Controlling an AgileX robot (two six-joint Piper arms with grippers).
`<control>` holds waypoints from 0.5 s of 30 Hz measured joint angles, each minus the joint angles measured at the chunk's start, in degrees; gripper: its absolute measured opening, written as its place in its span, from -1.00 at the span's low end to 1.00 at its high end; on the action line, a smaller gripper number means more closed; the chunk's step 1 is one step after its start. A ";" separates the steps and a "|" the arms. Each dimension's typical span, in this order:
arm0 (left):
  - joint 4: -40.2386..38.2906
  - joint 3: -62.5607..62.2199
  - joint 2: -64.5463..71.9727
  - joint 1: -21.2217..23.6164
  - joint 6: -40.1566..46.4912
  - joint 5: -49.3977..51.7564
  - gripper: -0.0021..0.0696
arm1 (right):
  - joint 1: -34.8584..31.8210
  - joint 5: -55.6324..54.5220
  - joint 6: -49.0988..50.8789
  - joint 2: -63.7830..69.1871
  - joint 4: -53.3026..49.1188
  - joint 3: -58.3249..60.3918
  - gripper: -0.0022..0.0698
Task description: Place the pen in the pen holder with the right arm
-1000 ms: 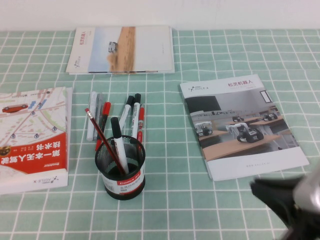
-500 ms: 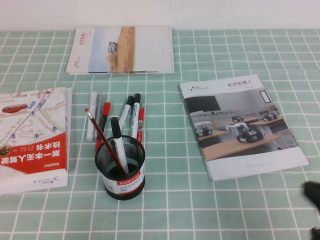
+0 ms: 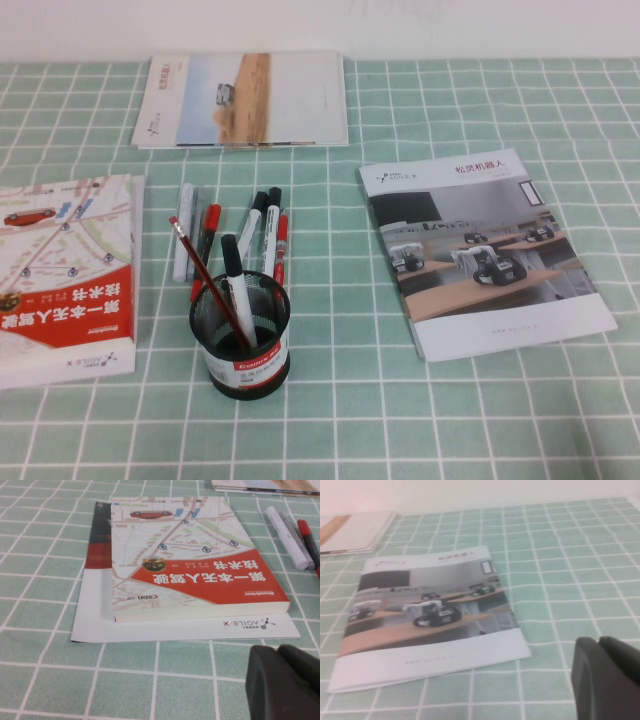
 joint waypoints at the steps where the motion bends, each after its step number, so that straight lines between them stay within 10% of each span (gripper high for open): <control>1: 0.00 0.00 0.00 0.00 0.00 0.00 -0.95 | -0.10 1.66 0.00 -1.38 0.00 0.00 -0.99; 15: 0.00 0.00 0.00 0.00 0.00 0.00 -0.95 | 1.71 15.00 0.00 -8.81 0.38 0.22 -0.99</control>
